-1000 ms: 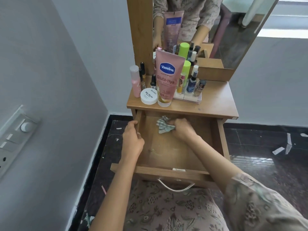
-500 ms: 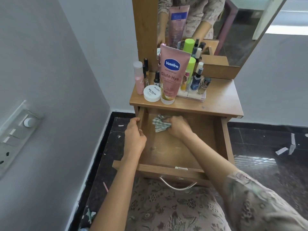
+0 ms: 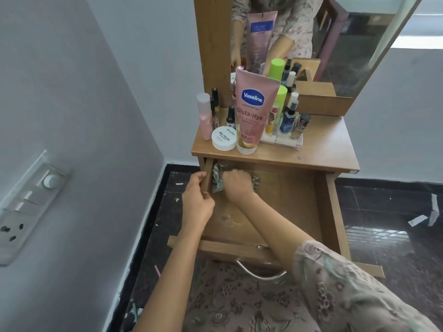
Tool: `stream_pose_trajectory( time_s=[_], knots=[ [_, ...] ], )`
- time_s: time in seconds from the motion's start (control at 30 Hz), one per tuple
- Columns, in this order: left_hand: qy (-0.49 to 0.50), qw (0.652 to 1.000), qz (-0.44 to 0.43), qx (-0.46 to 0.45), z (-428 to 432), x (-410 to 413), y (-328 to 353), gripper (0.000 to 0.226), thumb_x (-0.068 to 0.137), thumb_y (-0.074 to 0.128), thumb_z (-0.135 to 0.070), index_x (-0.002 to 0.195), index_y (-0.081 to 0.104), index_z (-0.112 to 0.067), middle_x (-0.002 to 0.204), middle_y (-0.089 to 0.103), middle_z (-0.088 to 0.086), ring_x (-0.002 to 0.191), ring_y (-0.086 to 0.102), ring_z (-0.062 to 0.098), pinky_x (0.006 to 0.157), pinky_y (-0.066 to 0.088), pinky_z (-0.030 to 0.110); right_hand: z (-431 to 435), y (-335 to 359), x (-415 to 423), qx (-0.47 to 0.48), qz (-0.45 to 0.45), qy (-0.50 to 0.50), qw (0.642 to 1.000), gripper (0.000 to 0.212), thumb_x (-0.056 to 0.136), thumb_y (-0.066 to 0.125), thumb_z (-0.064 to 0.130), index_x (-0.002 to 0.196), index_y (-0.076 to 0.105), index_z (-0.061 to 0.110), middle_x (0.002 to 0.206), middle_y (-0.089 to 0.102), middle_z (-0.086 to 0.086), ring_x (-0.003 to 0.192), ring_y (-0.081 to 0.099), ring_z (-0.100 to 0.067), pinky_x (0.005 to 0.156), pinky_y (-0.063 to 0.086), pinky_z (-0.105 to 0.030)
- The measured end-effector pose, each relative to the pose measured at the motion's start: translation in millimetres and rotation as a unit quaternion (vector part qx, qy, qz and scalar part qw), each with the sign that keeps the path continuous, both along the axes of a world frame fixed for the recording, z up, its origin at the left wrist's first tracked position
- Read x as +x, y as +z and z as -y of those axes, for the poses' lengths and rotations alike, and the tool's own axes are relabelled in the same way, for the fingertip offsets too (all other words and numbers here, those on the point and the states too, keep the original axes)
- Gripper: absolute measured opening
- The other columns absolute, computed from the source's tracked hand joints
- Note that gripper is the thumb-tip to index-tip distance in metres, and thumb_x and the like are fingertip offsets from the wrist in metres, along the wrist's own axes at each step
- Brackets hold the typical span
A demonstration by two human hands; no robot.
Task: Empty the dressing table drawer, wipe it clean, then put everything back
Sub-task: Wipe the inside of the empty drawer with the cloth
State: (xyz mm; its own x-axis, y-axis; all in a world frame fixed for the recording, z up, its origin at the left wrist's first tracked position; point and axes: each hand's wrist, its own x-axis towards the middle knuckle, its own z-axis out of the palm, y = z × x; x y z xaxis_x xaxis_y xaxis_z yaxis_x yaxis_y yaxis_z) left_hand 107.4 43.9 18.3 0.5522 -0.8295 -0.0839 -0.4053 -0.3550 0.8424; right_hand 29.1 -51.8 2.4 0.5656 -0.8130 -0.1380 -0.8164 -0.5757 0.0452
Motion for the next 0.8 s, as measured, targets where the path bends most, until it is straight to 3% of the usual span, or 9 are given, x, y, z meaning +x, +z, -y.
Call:
stream_pose_trajectory(
  time_s=[0.1, 0.23, 0.4, 0.53, 0.73, 0.8],
  knots=[
    [-0.004, 1.000, 0.002, -0.006, -0.1, 1.1, -2.4, 0.057, 0.084, 0.047, 0.013, 0.131, 0.048, -0.019, 0.131, 0.055, 0.000, 0.123, 0.050, 0.014, 0.098, 0.037, 0.019, 8.9, -2.7, -17.1, -0.004, -0.026, 0.065, 0.998, 0.035, 0.097, 0.037, 0.005, 0.125, 0.056, 0.013, 0.115, 0.066, -0.010, 0.106, 0.064, -0.029, 0.081, 0.051, -0.036],
    [-0.006, 1.000, 0.009, -0.004, -1.0, -0.7, -2.4, 0.057, 0.084, 0.045, 0.014, 0.130, 0.049, -0.020, 0.131, 0.055, 0.000, 0.124, 0.049, 0.014, 0.098, 0.035, 0.019, 10.6, -3.9, -27.7, -0.031, -0.067, 0.188, 0.979, 0.047, 0.099, 0.032, 0.005, 0.145, 0.032, 0.013, 0.135, 0.052, -0.011, 0.113, 0.058, -0.031, 0.076, 0.051, -0.040],
    [-0.004, 1.000, 0.014, -0.003, -2.8, -1.0, -2.2, 0.054, 0.086, 0.044, 0.012, 0.128, 0.050, -0.021, 0.130, 0.055, 0.000, 0.121, 0.051, 0.016, 0.100, 0.041, 0.025, -2.4, -13.2, 1.5, -0.038, -0.046, 0.092, 0.994, 0.040, 0.096, 0.043, 0.010, 0.135, 0.042, -0.001, 0.138, 0.038, -0.018, 0.117, 0.047, -0.033, 0.069, 0.050, -0.037],
    [-0.010, 1.000, 0.028, 0.007, -2.4, -0.8, -1.5, 0.054, 0.086, 0.045, 0.011, 0.128, 0.050, -0.022, 0.132, 0.053, 0.001, 0.123, 0.050, 0.016, 0.094, 0.037, 0.019, 4.7, -18.5, -0.4, -0.056, -0.012, 0.078, 0.995, 0.046, 0.094, 0.046, 0.007, 0.139, 0.036, 0.002, 0.138, 0.032, -0.016, 0.119, 0.044, -0.031, 0.070, 0.054, -0.038],
    [-0.019, 0.999, 0.027, 0.000, -3.2, 5.4, -2.7, 0.048, 0.087, 0.049, 0.009, 0.126, 0.052, -0.020, 0.128, 0.056, 0.000, 0.119, 0.052, 0.013, 0.094, 0.037, 0.017, 11.9, -24.6, -12.2, -0.104, -0.082, 0.096, 0.986, 0.040, 0.093, 0.040, -0.002, 0.133, 0.044, -0.002, 0.133, 0.037, -0.017, 0.115, 0.046, -0.033, 0.066, 0.053, -0.038],
    [-0.020, 0.999, 0.037, 0.000, -3.3, 4.1, -0.8, 0.047, 0.088, 0.049, 0.009, 0.125, 0.054, -0.019, 0.130, 0.055, 0.000, 0.117, 0.055, 0.015, 0.097, 0.044, 0.025, 12.8, -25.2, -22.6, -0.105, -0.101, 0.088, 0.985, 0.040, 0.092, 0.039, -0.005, 0.131, 0.045, -0.005, 0.132, 0.037, -0.020, 0.114, 0.046, -0.035, 0.065, 0.051, -0.038]
  ],
)
